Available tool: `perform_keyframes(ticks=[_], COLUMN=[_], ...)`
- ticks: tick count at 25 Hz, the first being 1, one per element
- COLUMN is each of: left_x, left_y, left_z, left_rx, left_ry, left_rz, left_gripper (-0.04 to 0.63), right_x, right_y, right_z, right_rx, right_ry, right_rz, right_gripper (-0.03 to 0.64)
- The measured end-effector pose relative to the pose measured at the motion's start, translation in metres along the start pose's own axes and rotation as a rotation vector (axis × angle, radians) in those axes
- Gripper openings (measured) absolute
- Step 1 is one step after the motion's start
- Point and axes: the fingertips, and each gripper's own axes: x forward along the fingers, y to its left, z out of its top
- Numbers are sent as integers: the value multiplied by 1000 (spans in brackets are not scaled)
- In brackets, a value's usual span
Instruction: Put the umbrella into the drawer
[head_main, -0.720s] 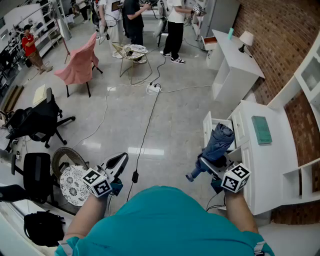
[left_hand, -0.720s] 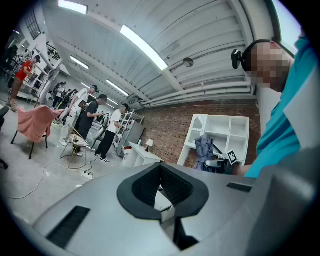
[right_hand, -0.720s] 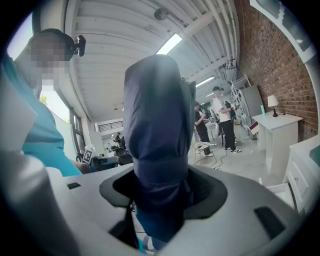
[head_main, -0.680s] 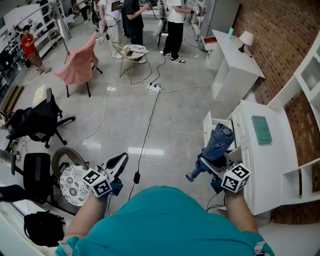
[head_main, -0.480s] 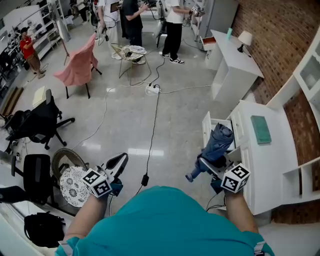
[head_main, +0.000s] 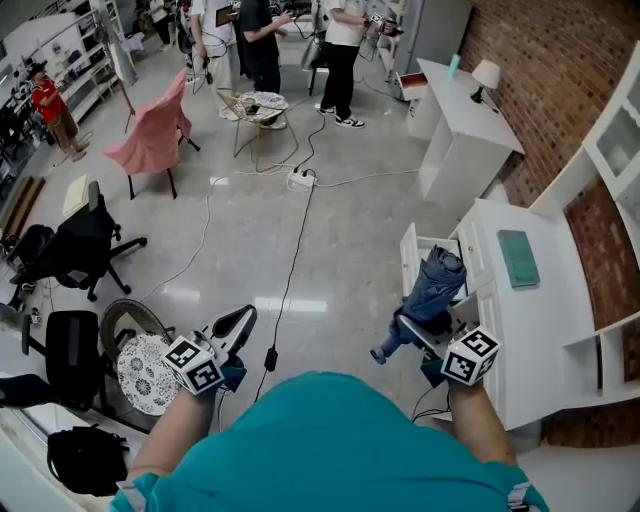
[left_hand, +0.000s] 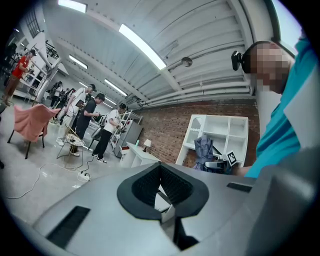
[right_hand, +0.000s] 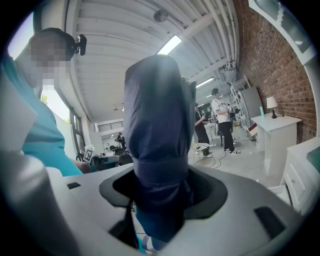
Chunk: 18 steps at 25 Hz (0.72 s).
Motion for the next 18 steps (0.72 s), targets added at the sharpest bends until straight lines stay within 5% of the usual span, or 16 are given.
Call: perform_keyframes(ticks=[13, 18], left_x=[68, 109], left_y=[-48, -67], left_z=[0, -23], left_rx=[0, -17], left_ry=[15, 51], left_rz=[-14, -81], left_gripper=[14, 14], right_x=[-50, -73], right_y=[-45, -60], right_z=[22, 11], right_rx=[-18, -35], right_ry=[-7, -6], right_rz=[13, -22], right_gripper=[261, 261])
